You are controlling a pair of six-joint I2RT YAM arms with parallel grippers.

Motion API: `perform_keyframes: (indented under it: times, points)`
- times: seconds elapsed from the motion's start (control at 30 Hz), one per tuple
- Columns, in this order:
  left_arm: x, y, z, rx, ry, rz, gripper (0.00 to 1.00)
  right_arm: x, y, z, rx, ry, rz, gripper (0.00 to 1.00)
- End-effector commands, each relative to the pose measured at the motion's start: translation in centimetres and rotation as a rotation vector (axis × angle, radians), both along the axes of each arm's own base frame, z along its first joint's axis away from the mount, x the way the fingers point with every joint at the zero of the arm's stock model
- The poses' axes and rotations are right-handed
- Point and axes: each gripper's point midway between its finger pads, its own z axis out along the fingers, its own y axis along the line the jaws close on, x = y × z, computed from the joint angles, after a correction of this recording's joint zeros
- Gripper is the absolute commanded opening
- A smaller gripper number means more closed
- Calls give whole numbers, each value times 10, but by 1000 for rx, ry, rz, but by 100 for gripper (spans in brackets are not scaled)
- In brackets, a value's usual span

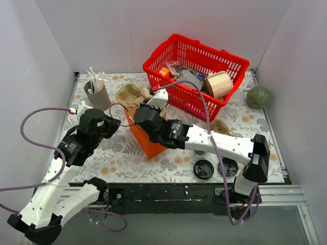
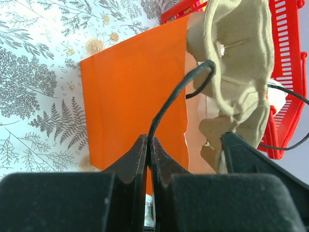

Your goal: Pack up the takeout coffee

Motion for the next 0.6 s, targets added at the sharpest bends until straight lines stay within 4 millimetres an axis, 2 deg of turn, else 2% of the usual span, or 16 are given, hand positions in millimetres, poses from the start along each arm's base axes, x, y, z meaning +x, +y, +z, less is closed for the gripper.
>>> perform_keyframes:
  times: [0.0,0.13,0.3,0.33,0.4,0.43,0.47,0.53,0.57]
  points:
    - [4,-3,1,-19,-4,8,0,8,9,74,162,-113,12,1]
    - [3,-4,-1,-39,1,16,0,12,16,85,169,-132,6,1]
    - [1,-1,0,-40,-5,26,0,14,9,87,177,-145,-20,1]
    - [1,0,0,-40,-6,29,0,14,7,77,156,-135,-25,1]
    - [1,1,1,-43,-7,36,0,9,0,72,178,-105,-31,1]
    - [1,1,-1,-43,-4,39,0,7,-4,51,154,-81,-29,1]
    - [1,1,-1,-47,-7,42,0,3,-7,53,177,-71,-9,1]
    - [1,2,-3,-46,-5,44,0,-2,-10,34,171,-34,-3,1]
    - [1,1,-4,-49,-3,46,0,-4,-10,32,172,-27,4,1]
